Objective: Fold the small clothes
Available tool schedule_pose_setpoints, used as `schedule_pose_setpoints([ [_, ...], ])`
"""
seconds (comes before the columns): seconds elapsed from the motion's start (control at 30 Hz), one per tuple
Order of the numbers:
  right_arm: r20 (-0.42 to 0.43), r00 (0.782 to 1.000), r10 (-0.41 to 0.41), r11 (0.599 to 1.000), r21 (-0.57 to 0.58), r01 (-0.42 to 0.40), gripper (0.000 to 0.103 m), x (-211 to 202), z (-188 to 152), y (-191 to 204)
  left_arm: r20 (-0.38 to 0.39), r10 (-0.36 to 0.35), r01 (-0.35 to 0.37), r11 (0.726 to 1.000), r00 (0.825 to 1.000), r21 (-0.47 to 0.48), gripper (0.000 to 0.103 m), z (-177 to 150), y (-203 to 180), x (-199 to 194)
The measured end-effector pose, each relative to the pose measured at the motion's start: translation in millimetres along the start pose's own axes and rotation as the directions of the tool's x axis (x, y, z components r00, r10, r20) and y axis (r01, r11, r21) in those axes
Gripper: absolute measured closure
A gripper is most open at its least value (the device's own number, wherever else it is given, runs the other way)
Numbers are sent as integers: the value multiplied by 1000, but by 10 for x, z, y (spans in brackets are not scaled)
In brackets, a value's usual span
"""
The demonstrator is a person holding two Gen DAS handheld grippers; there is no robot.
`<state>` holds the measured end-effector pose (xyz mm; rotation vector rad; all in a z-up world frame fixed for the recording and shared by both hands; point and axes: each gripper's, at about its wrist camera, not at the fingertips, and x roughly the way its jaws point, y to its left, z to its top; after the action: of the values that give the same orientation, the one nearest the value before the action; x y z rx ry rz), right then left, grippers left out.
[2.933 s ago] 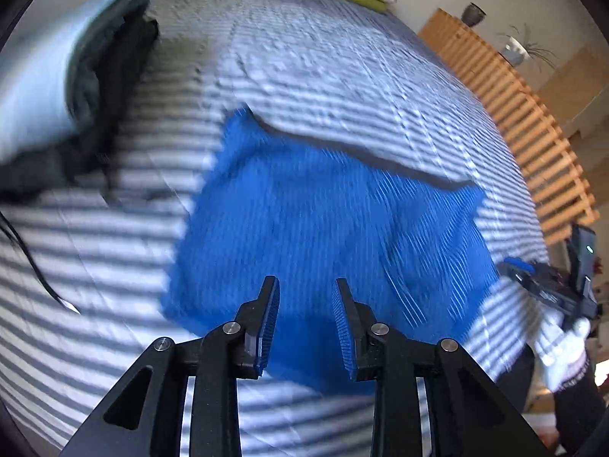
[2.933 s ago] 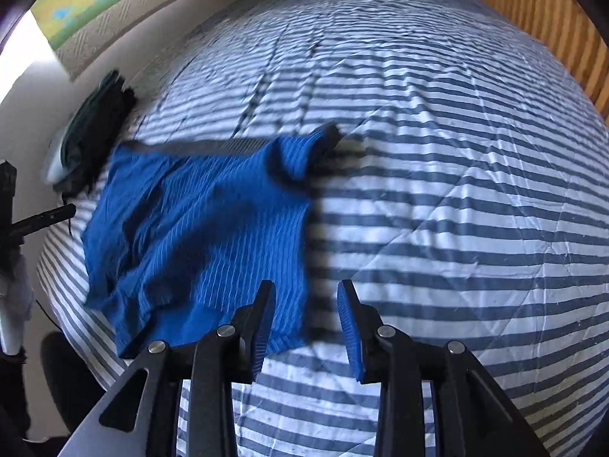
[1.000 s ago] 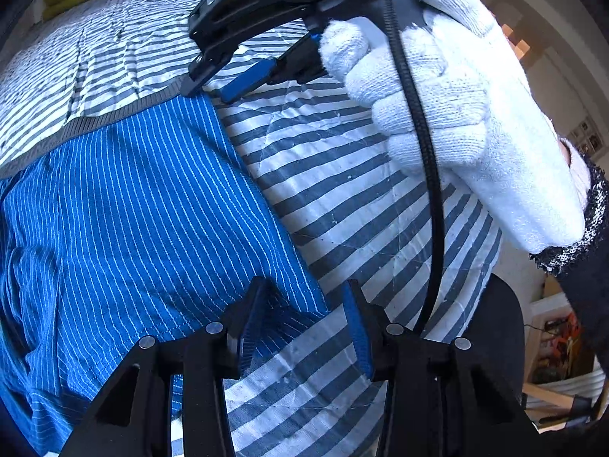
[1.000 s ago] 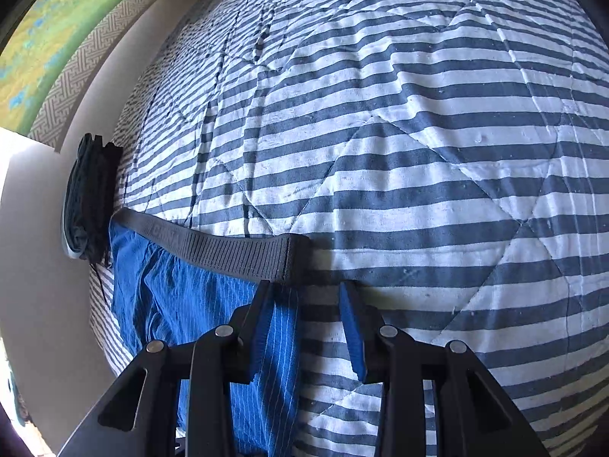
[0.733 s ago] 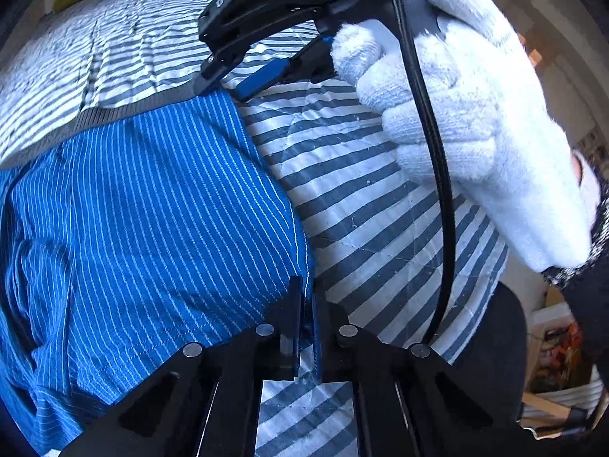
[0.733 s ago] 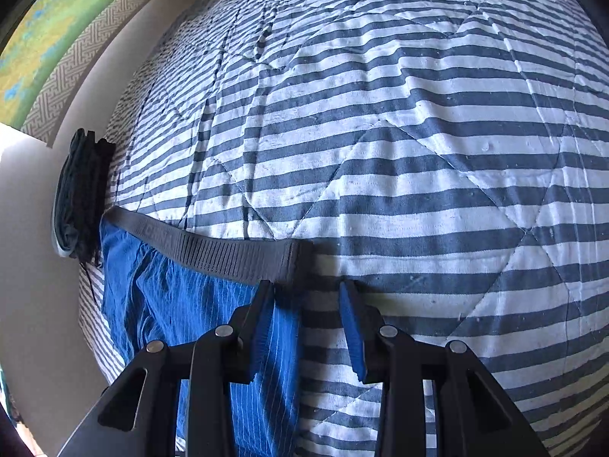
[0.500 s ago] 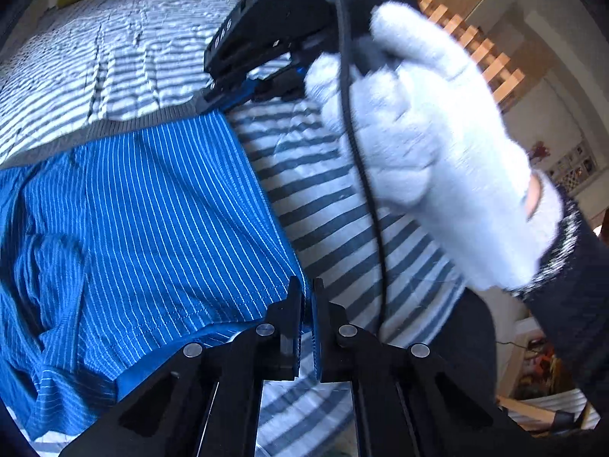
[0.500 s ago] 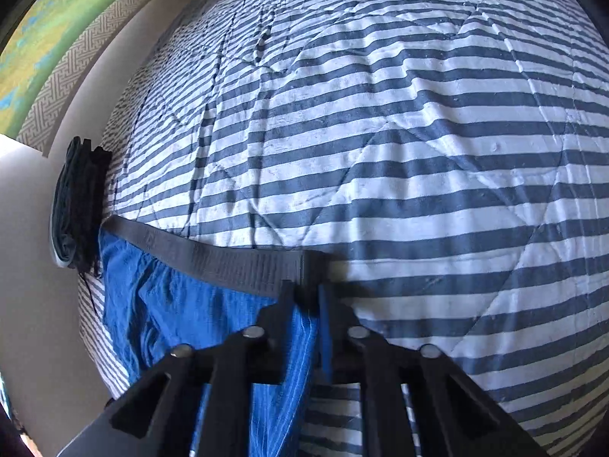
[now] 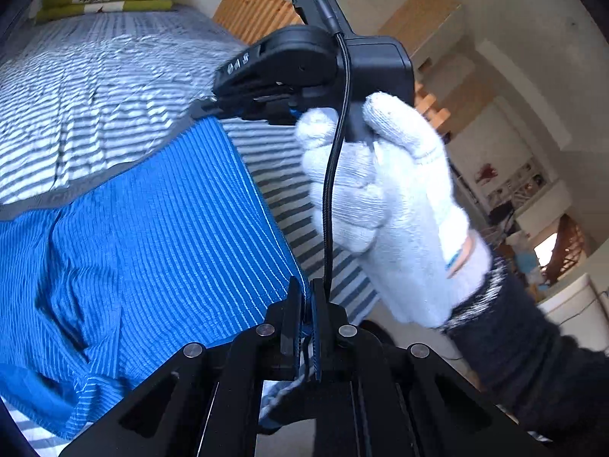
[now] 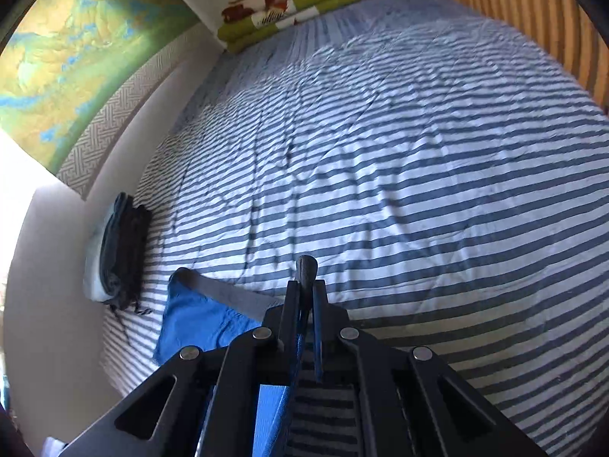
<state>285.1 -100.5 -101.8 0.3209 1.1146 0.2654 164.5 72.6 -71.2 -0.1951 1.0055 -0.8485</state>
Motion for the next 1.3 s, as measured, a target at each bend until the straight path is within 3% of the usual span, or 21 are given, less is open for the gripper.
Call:
schedule_pose_setpoints([
  [0.07,-78,992,-102,994,-36,100,97,259,-82,-52,-69,-3,0,999,998,-38,98,-96,114,124],
  [0.13,-148,978,-147,989,-39,143,94,441,-125,-147,-150,2,-10,998,989,-54,78,-196,250,173],
  [0.23,-150,973,-175,984,-19,174,88,427,-105,-264,-97,41,-47,997,994,-59,58,-339,496,-145],
  [0.33,-108,972,-207,976,-90,198,85,276,-18,-16,-11,147,-147,980,989,-137,53,-441,984,-657],
  [0.4,-83,977,-197,970,-163,181,76,255,73,321,40,263,-250,947,964,-202,53,-506,1352,-975],
  [0.47,-78,981,-176,959,-239,153,71,330,176,739,69,380,-349,896,922,-273,54,-559,1760,-1247],
  [0.53,-106,983,-148,945,-309,108,71,518,288,1188,78,460,-412,849,885,-331,54,-604,2127,-1419],
  [0.6,-134,982,-134,924,-374,75,71,754,363,1622,70,492,-432,816,868,-383,54,-672,2488,-1502],
  [0.7,-201,970,-135,879,-475,24,71,1211,411,2323,49,470,-410,812,881,-416,54,-751,2886,-1473],
  [0.87,-294,928,-227,773,-634,-12,71,1974,362,3191,42,416,-369,844,908,-390,53,-841,3149,-1328],
  [1.07,-332,862,-382,675,-738,14,71,2595,188,3506,58,367,-325,879,929,-349,59,-870,3138,-1191],
  [1.13,-365,839,-403,685,-729,12,71,2718,195,3495,59,369,-330,883,928,-332,74,-855,3097,-1158],
  [1.2,-416,816,-402,709,-705,-10,71,2803,204,3466,58,365,-327,886,929,-330,78,-870,3106,-1147],
  [1.3,-437,803,-405,708,-706,-27,71,2817,132,3438,58,350,-313,890,935,-333,93,-867,3122,-1134],
])
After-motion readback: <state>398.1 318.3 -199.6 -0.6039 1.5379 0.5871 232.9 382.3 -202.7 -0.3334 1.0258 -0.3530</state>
